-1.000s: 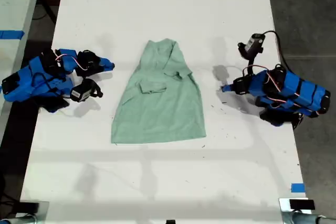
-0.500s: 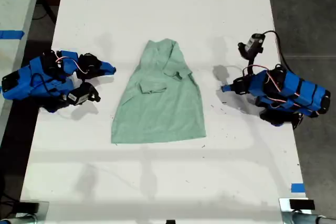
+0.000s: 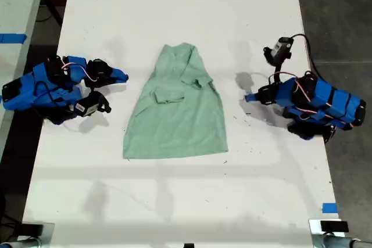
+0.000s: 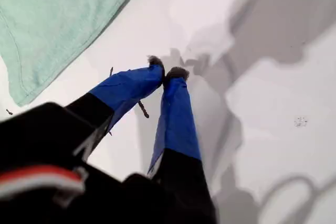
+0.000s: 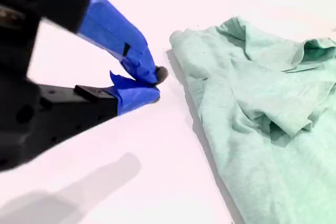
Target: Fold t shirt
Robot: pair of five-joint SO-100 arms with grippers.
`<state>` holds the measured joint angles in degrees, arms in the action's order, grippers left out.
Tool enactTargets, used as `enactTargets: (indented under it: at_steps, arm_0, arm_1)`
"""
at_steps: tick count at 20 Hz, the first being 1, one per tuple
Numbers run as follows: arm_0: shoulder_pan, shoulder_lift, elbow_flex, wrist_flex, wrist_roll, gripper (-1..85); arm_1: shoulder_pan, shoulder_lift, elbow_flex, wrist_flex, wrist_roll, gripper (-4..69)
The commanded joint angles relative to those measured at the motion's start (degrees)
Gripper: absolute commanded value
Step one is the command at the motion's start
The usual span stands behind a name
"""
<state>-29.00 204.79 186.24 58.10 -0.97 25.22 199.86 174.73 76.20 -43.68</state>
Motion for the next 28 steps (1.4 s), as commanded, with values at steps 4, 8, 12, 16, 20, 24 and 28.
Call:
enactTargets:
  at_steps: [4, 8, 12, 16, 20, 24, 28]
  arm_0:
    - [-0.1, 0.4, 2.3, 0.1, -0.8, -0.2]
    - [0.4, 0.4, 2.3, 0.1, -0.9, -0.2]
    - [0.4, 0.4, 2.3, 0.1, -0.9, -0.2]
    - [0.6, 0.4, 2.3, 0.1, -1.0, -0.2]
    - [0.7, 0.4, 2.3, 0.1, -1.0, -0.2]
    - [0.7, 0.4, 2.3, 0.1, -1.0, -0.2]
    - [0.7, 0.4, 2.3, 0.1, -1.0, -0.2]
  arm_1:
    - [0.4, 0.8, 3.4, 0.1, -0.9, 3.5]
    - [0.4, 0.8, 3.4, 0.1, -0.9, 3.5]
    - [0.4, 0.8, 3.4, 0.1, -0.9, 3.5]
    - [0.4, 0.8, 3.4, 0.1, -0.9, 3.5]
    - [0.4, 0.8, 3.4, 0.1, -0.9, 3.5]
    - [0.4, 0.8, 3.4, 0.1, -0.9, 3.5]
    - [0.4, 0.8, 3.4, 0.1, -0.9, 3.5]
